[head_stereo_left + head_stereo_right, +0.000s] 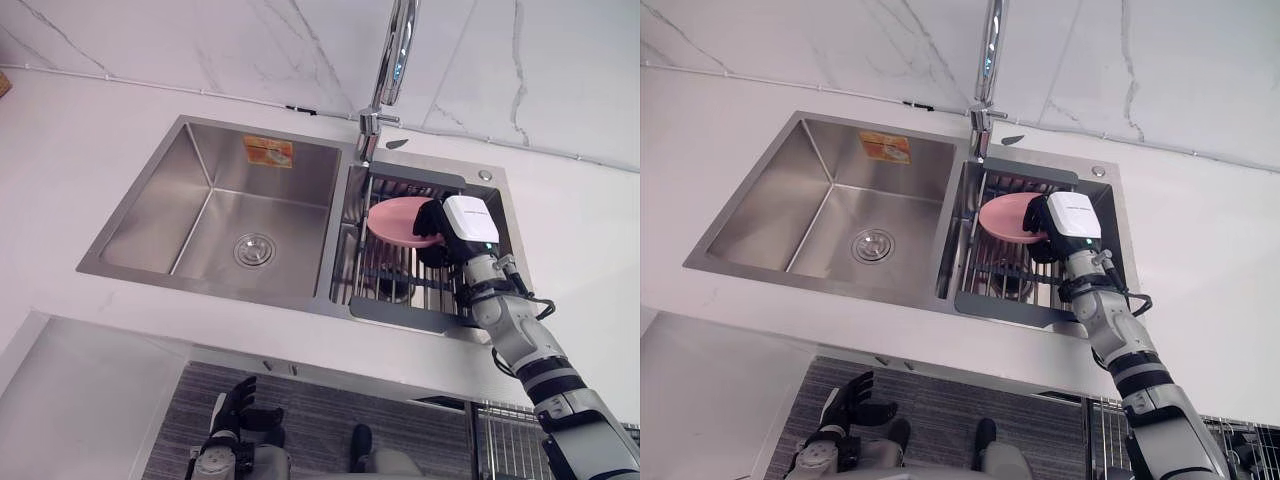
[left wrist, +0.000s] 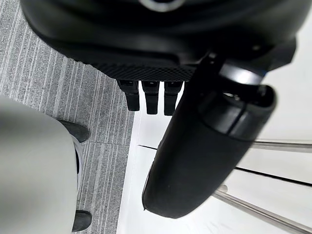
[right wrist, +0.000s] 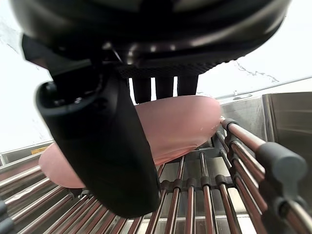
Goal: Walk over to the sink, pick up the cup, carry it to the dishwasher, place the cup inside the dishwasher, then close the dishwasher door
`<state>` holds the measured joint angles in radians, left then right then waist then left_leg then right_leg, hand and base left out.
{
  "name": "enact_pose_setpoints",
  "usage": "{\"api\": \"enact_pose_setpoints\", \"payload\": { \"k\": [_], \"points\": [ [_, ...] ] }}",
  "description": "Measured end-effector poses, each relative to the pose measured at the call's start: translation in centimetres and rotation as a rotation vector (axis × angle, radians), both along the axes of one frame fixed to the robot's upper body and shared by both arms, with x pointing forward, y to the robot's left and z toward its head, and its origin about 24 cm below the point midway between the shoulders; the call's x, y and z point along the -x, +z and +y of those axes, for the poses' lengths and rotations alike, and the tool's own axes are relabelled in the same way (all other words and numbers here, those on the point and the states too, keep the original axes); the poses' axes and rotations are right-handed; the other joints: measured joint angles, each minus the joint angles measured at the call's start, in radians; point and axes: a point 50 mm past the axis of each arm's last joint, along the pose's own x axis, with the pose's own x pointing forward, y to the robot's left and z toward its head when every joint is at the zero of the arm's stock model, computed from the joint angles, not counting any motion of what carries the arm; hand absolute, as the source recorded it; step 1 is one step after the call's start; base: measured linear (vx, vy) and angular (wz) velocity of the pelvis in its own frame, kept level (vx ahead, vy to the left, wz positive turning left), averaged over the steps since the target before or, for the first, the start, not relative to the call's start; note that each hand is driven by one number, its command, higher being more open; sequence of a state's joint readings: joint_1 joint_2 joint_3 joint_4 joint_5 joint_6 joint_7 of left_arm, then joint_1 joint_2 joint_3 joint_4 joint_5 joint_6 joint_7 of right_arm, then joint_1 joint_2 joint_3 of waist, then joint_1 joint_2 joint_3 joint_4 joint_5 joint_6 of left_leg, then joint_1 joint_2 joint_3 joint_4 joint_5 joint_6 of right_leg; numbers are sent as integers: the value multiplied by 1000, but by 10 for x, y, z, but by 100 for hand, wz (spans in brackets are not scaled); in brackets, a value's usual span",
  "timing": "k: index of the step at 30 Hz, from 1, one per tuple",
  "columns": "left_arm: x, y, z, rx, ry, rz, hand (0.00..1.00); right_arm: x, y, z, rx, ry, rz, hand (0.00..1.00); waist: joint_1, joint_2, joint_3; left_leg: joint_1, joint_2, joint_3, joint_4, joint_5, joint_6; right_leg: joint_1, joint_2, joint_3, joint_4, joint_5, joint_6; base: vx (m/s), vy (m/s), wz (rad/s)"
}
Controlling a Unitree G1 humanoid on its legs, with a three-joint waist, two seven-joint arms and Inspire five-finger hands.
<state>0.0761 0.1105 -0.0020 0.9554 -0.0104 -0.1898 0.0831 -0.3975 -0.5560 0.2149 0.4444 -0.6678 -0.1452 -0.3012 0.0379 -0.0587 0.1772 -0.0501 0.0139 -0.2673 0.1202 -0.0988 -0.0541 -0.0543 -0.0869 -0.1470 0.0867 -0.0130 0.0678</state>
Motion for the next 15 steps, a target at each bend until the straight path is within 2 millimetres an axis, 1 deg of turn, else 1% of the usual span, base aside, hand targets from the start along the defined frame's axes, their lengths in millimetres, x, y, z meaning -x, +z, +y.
{"api": "enact_pose_setpoints", "payload": {
  "k": [6, 9, 12, 15],
  "points": [
    [0, 0, 0, 1, -2, -1, 90, 0, 5, -1, 57, 34, 5, 30, 0, -3, 2, 3, 1, 2, -4, 0, 0, 0, 0, 2, -1, 0, 0, 0, 0, 0],
    [-1, 1, 1, 0, -5, -7, 90, 0, 9, 1, 98, 61, 1, 30, 0, -10, 6, 6, 2, 5, -7, 0, 1, 0, 1, 6, -2, 1, 0, 0, 0, -4],
    [-2, 2, 2, -1, -7, -14, 90, 2, 13, 6, 183, 107, -10, 30, -1, -20, 11, 8, 3, 6, -9, 1, 1, 0, 1, 8, -3, 1, 1, 0, 0, 0],
    [-3, 2, 2, 0, -7, -16, 90, 4, 17, 9, 238, 141, -12, 30, -1, -22, 12, 10, 2, 8, -10, 1, 2, 0, 1, 10, -3, 1, 1, 0, 0, 0]
  ]
}}
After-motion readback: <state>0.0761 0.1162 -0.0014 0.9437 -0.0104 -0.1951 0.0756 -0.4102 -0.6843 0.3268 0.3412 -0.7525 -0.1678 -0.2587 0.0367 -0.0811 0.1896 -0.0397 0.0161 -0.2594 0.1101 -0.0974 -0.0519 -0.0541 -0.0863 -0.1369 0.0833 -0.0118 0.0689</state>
